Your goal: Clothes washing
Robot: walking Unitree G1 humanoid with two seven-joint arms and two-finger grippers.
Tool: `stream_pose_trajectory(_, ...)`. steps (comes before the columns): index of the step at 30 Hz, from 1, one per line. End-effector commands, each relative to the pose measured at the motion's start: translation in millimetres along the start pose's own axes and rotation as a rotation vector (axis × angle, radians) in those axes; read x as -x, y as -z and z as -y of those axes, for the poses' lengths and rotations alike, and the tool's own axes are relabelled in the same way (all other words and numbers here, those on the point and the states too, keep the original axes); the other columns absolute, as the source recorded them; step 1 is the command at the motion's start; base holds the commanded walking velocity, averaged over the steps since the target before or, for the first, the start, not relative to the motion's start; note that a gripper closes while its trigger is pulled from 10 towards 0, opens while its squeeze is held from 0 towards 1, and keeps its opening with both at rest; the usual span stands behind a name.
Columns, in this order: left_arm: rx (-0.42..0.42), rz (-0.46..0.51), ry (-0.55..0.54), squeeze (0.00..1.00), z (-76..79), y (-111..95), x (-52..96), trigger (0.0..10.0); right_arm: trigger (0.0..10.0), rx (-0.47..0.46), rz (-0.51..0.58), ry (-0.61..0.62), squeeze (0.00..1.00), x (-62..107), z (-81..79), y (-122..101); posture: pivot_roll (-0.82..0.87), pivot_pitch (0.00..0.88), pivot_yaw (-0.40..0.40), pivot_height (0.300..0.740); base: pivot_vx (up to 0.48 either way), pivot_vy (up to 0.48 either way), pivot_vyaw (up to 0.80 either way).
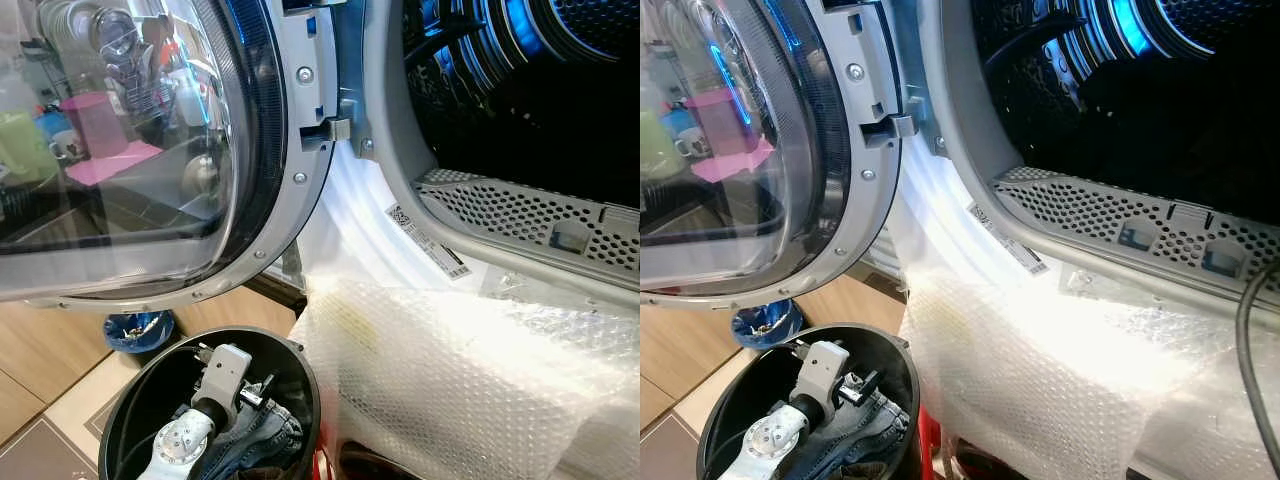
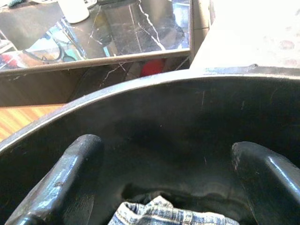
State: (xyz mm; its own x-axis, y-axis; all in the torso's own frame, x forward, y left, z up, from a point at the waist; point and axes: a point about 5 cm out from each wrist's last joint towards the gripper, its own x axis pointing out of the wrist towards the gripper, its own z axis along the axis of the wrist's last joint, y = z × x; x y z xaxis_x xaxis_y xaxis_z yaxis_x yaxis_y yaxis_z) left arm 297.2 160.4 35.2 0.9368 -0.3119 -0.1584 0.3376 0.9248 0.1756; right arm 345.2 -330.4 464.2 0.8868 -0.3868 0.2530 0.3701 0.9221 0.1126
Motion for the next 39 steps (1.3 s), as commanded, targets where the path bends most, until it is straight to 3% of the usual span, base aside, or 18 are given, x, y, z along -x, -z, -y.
stream_pose_trajectory(1, 0.005, -0.027, -0.009, 0.0, -4.0, 5, 3.5, 10.0, 10.0, -0.021, 0.056, -0.004, 1.0, 4.4, 3.8, -18, 0.01, 0.0, 0.116, 0.74, 0.0, 0.0, 0.0)
stream_pose_trajectory(8, 0.004, -0.035, -0.004, 0.0, -3.5, 7, 4.5, 10.0, 10.0, -0.015, 0.065, -0.035, 1.0, 18.8, 0.3, -24, 0.0, 0.008, 0.121, 0.74, 0.0, 0.0, 0.0)
stream_pose_trajectory(17, 0.003, -0.039, 0.003, 0.0, -3.4, 7, 4.7, 10.0, 10.0, -0.014, 0.03, -0.049, 1.0, 49.4, -6.5, 1, -0.01, 0.018, 0.13, 0.74, 0.0, 0.0, 0.0)
stream_pose_trajectory(19, 0.001, -0.038, 0.002, 0.0, -3.7, 7, 5.5, 10.0, 10.0, -0.024, 0.034, -0.022, 1.0, 65.8, -2.6, 6, -0.01, 0.022, 0.131, 0.74, 0.0, 0.0, 0.0)
stream_pose_trajectory(22, 0.001, -0.038, 0.003, 0.0, -3.5, 7, 5.7, 10.0, 10.0, -0.043, 0.04, -0.014, 1.0, 76.2, -2.1, 8, -0.01, 0.023, 0.131, 0.74, 0.0, 0.0, 0.0)
stream_pose_trajectory(27, 0.001, -0.043, 0.008, 0.0, -3.4, 8, 6.4, 10.0, 10.0, -0.103, 0.093, -0.07, 1.0, 101.8, -13.5, 4, -0.02, 0.029, 0.132, 0.74, 0.0, 0.0, 0.0)
stream_pose_trajectory(29, 0.0, -0.042, 0.009, 0.0, -3.1, 8, 6.4, 10.0, 10.0, -0.105, 0.096, -0.103, 0.14, 108.2, -18.9, 6, -0.02, 0.028, 0.132, 0.74, 0.0, 0.0, 0.0)
stream_pose_trajectory(30, 0.0, -0.042, 0.01, 0.0, -2.9, 8, 6.4, 10.0, 10.0, -0.116, 0.092, -0.125, 0.0, 112.2, -22.7, 8, -0.02, 0.028, 0.131, 0.74, 0.0, 0.0, 0.0)
stream_pose_trajectory(34, 0.003, -0.042, 0.01, 0.0, -2.1, 9, 6.6, 10.0, 10.0, -0.09, 0.021, -0.128, 0.0, 125.9, -29.1, 26, -0.02, 0.03, 0.13, 0.74, 0.0, 0.0, 0.0)
stream_pose_trajectory(39, 0.005, -0.041, 0.003, 0.0, -2.6, 9, 7.2, 10.0, 10.0, -0.101, 0.044, -0.171, 0.0, 135.6, -30.6, 28, -0.01, 0.027, 0.122, 0.74, 0.0, 0.0, 0.0)
